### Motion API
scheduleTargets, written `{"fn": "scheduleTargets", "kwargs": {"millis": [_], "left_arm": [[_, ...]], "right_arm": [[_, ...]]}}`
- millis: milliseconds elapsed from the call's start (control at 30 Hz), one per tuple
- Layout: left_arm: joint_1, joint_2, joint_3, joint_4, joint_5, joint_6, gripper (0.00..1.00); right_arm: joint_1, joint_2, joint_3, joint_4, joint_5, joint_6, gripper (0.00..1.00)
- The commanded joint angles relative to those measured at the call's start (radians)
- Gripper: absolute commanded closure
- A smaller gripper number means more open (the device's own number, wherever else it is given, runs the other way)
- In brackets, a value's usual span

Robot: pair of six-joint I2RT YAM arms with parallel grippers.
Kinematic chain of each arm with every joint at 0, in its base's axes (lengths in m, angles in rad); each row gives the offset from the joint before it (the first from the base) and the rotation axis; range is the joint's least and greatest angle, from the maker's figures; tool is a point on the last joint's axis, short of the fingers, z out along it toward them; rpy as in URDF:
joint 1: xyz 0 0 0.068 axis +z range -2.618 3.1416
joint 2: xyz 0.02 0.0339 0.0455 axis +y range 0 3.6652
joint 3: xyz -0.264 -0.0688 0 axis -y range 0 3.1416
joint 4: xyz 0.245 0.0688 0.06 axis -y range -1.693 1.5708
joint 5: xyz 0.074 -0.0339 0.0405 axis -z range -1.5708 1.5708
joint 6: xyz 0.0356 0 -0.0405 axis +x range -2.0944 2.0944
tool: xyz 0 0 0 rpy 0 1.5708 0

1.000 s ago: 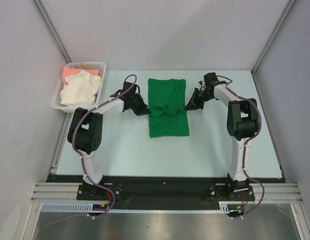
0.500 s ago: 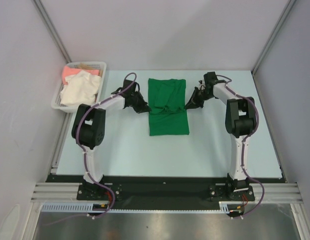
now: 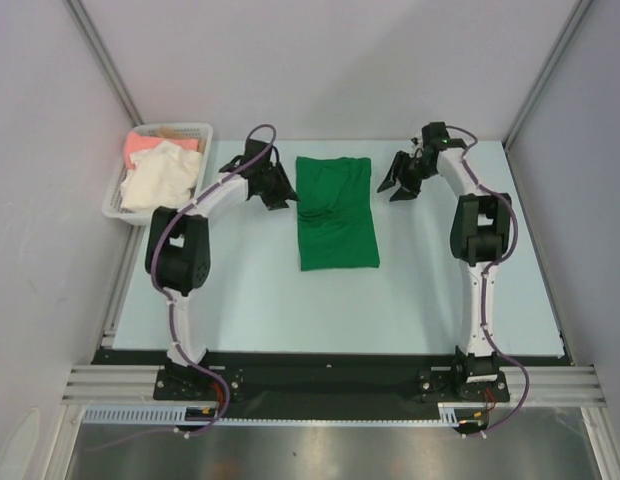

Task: Fold and stack the t-shirts
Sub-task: Fold the tshirt

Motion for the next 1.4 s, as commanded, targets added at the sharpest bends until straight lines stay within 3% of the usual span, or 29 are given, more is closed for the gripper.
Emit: {"fn": "scheduleTargets", "kwargs": {"millis": [0, 33, 100, 167, 233, 267, 400, 567, 867, 1067, 1133, 1200, 1367], "left_arm": [[0.001, -0.228, -0.106, -0.006, -0.030, 0.102, 0.55], [-0.003, -0.257, -0.199, 0.023, 0.019, 0.087, 0.59], [-0.016, -0.316, -0.317, 0.133, 0.097, 0.045, 0.66], [-0.042, -0.330, -0.372, 0.262, 0.186, -0.009, 0.73], [-0.088, -0.293, -0.395, 0.319, 0.235, -0.027, 0.78], [-0.096, -0.269, -0.393, 0.338, 0.257, -0.047, 0.81], [-0.101, -0.148, -0.400, 0.477, 0.331, -0.139, 0.87], [-0.098, -0.026, -0.289, 0.528, 0.369, -0.125, 0.90], [-0.061, 0.115, -0.157, 0.507, 0.386, -0.095, 0.88], [-0.049, 0.279, 0.022, 0.408, 0.410, -0.026, 0.88], [-0.042, 0.316, 0.129, 0.297, 0.406, 0.043, 0.88], [-0.039, 0.330, 0.233, 0.193, 0.352, 0.130, 0.85], [-0.042, 0.195, 0.295, 0.016, 0.303, 0.221, 0.61]], "right_arm": [[0.020, -0.185, -0.142, -0.060, 0.076, -0.107, 0.43], [0.033, -0.287, -0.292, -0.021, 0.082, -0.112, 0.43], [0.074, -0.355, -0.405, 0.097, 0.037, -0.088, 0.46], [0.123, -0.389, -0.509, 0.198, -0.008, -0.048, 0.56], [0.149, -0.366, -0.528, 0.229, -0.019, -0.029, 0.64], [0.159, -0.351, -0.532, 0.258, -0.036, 0.007, 0.82], [0.194, -0.250, -0.523, 0.352, -0.132, 0.095, 0.98], [0.192, -0.195, -0.514, 0.506, -0.181, 0.204, 1.00], [0.120, -0.055, -0.381, 0.540, -0.201, 0.287, 0.99], [0.084, 0.020, -0.303, 0.513, -0.218, 0.295, 0.98], [0.074, 0.039, -0.260, 0.446, -0.229, 0.281, 0.96], [0.064, 0.020, -0.215, 0.395, -0.220, 0.229, 0.96], [0.041, -0.082, -0.132, 0.158, -0.139, 0.074, 0.91]]}}
